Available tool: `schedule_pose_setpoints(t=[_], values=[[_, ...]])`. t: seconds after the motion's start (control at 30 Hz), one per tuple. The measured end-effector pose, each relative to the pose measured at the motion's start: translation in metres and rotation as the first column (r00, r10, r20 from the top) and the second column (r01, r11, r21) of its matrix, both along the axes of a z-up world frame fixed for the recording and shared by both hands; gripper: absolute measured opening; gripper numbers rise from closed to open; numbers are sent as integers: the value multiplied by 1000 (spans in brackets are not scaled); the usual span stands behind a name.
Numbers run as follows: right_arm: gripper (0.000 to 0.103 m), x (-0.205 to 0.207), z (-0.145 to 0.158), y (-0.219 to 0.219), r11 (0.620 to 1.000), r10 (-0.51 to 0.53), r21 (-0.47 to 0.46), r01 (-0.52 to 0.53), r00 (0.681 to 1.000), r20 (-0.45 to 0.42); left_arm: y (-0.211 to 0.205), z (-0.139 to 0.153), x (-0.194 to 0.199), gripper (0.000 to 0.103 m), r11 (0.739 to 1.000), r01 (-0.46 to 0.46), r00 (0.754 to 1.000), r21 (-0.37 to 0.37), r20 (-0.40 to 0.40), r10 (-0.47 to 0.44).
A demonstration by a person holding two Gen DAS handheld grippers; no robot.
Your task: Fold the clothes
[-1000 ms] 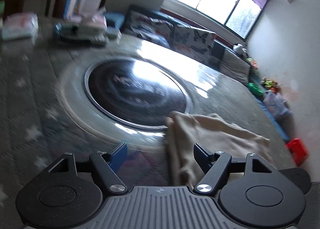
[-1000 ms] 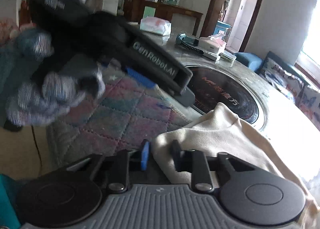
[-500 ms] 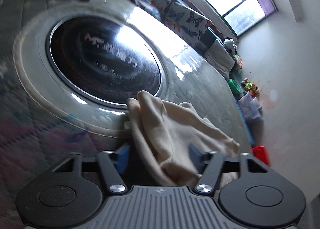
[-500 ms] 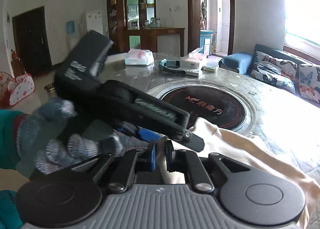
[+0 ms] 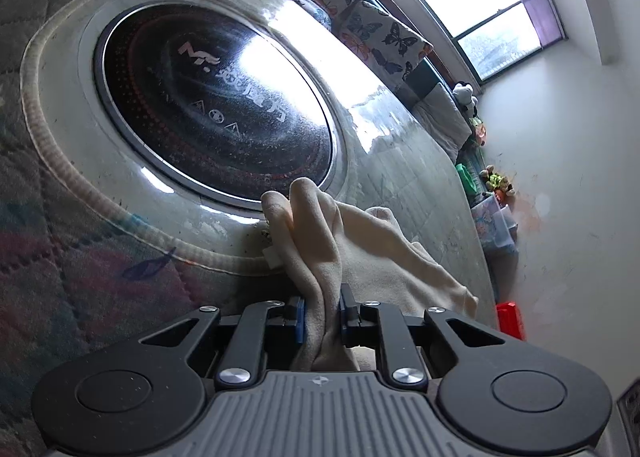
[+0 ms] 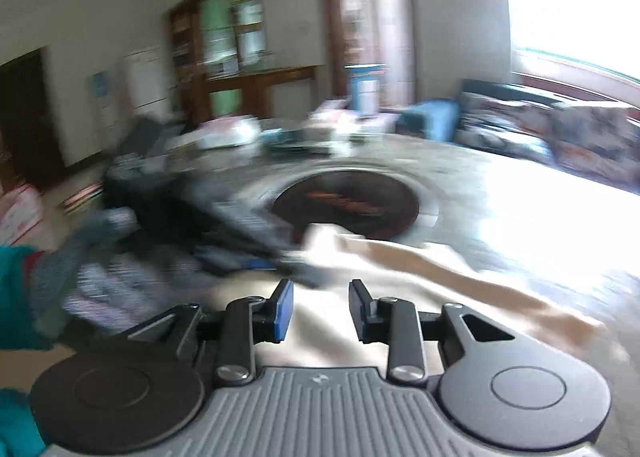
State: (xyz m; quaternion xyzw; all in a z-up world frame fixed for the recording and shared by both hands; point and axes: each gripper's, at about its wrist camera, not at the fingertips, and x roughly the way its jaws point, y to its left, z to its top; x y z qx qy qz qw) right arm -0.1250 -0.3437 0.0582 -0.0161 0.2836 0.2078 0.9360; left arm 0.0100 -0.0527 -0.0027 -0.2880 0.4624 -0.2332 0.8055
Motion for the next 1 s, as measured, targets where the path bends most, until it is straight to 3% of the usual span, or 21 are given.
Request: schedule_pose_setpoints(t=[0.17,0.27,0.4,0.53,0.57,0.7,0.9,1.0], values=[[38,10,-10,-68,961,-275,8,276,961,-39,-5,6,-3,17,999,16,999,51,36,-17],[50,16,-22,-99,927,-373,21,375,925,-70,-9,8,-3,17,997,20,998,78,52,-24],[50,20,-43,-125,902,-418,52,428,899,-132,-12,10,-4,17,994,24,997,103,67,-31],[51,20,-56,-135,894,-413,112,433,896,-165,-16,12,-3,17,990,27,995,136,90,-40],[49,20,-57,-136,895,-405,126,427,899,-168,-18,13,-3,17,989,28,994,143,97,-42],[19,17,-56,-136,893,-392,166,418,904,-169,-25,18,-4,16,985,29,991,172,124,-51],[6,2,-43,-139,877,-407,221,426,905,-127,-38,38,-3,15,978,47,978,204,188,-86],[6,-8,-32,-142,871,-419,238,430,903,-99,-55,53,-2,15,976,73,966,207,227,-120]])
